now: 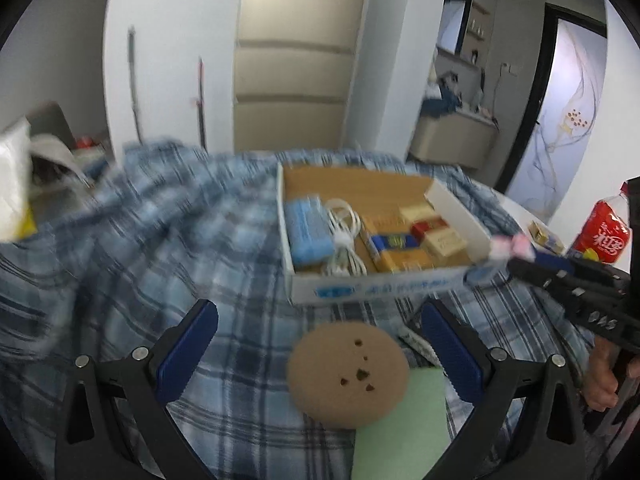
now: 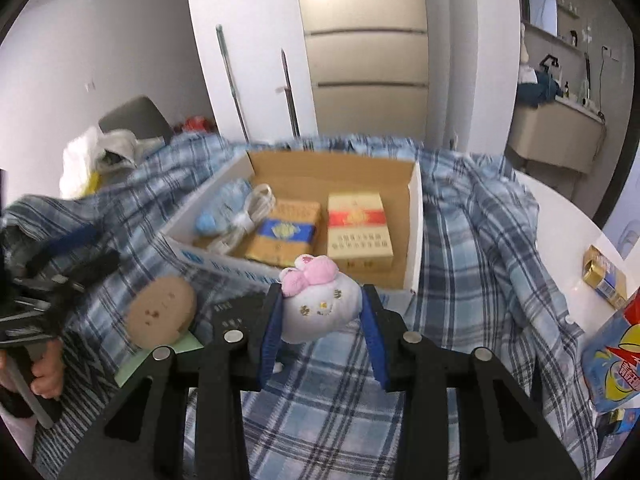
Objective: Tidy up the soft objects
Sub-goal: 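Grasp the tan round cushion with the left tool while the right grasps the pink plush toy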
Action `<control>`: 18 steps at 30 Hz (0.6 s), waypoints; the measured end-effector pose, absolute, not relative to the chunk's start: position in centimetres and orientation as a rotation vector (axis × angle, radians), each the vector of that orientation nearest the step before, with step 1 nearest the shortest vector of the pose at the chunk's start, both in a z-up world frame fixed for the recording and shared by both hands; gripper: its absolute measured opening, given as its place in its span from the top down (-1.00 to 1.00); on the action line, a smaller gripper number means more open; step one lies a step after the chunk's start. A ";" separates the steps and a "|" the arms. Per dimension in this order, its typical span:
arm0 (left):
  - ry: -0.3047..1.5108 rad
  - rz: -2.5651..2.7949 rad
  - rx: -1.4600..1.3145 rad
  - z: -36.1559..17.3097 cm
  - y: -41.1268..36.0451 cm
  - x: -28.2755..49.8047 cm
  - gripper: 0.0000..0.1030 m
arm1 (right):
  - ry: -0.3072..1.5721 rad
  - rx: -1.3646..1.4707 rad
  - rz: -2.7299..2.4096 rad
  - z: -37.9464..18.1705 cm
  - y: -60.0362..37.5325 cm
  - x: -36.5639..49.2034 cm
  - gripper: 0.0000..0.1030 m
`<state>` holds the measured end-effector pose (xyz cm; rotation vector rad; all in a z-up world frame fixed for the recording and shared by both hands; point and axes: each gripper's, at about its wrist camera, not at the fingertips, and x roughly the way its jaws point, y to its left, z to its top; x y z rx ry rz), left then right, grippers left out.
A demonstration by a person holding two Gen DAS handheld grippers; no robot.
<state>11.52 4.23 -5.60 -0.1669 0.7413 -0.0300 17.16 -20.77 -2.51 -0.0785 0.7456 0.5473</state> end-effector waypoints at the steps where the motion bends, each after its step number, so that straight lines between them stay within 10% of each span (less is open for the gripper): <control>1: 0.769 -0.042 -0.186 -6.1 4.4 11.9 -1.00 | 0.723 -0.069 0.554 -2.1 -20.8 16.9 0.28; 18: 0.991 -0.148 -0.149 -9.6 2.6 14.4 -0.74 | 0.646 -0.067 0.600 -1.2 -20.3 15.3 0.28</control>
